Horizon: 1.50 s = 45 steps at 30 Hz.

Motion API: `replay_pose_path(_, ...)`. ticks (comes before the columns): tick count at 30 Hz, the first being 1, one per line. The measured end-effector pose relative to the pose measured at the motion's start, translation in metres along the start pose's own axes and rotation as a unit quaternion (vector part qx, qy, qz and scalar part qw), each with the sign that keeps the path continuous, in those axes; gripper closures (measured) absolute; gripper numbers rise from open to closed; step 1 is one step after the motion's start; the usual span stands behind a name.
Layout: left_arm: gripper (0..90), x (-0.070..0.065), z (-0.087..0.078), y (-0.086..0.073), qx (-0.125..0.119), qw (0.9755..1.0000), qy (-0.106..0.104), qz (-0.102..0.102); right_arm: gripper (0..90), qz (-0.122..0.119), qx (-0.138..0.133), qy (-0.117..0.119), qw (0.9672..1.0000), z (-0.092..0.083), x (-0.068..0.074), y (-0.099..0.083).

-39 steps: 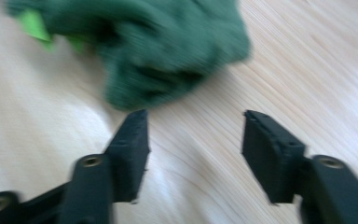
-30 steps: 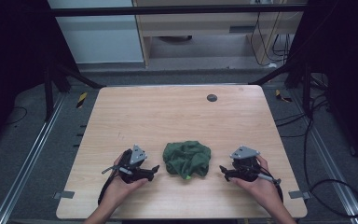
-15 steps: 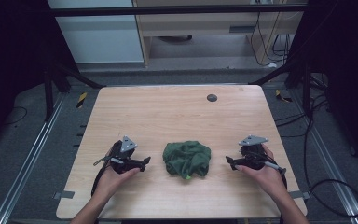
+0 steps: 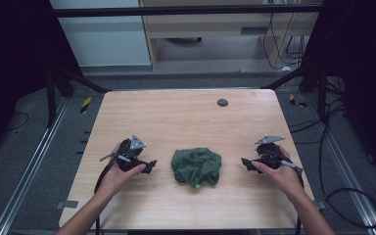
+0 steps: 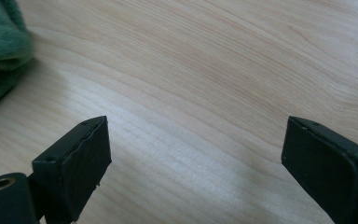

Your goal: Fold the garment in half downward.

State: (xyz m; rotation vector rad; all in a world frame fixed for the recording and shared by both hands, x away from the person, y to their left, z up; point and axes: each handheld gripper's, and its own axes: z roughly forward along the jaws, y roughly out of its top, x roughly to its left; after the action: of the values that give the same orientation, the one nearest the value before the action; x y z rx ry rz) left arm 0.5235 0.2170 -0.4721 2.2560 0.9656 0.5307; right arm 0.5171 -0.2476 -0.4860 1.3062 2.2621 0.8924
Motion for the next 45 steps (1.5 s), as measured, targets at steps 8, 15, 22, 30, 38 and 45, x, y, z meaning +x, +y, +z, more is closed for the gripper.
replay_pose_path(8, 5.3, 0.014, 0.013, -0.001, -0.005, 0.9993, 0.012, -0.034, 10.0, 0.034, -0.02, -0.006, 0.9992, 0.012, -0.01, 0.002)
replay_pose_path(15, 6.5, 0.024, 0.021, -0.003, -0.015, 0.9978, 0.026, -0.06, 10.0, 0.059, -0.03, -0.021, 0.9976, 0.019, -0.017, 0.002)
replay_pose_path(22, 6.5, 0.03, 0.027, -0.006, -0.014, 0.9964, 0.034, -0.076, 10.0, 0.074, -0.03, -0.029, 0.9963, 0.024, -0.021, 0.001)
replay_pose_path(30, 6.7, 0.032, 0.032, -0.007, -0.012, 0.9955, 0.032, -0.088, 9.2, 0.079, -0.027, -0.047, 0.9954, 0.03, -0.021, 0.0)
replay_pose_path(38, 6.7, 0.032, 0.039, -0.009, 0.001, 0.9948, 0.03, -0.098, 7.0, 0.081, -0.033, -0.064, 0.9941, 0.034, -0.017, 0.001)
replay_pose_path(45, 3.7, 0.031, 0.041, -0.012, -0.015, 0.9945, 0.032, -0.099, 3.0, 0.1, -0.029, -0.096, 0.9899, 0.039, -0.007, 0.004)
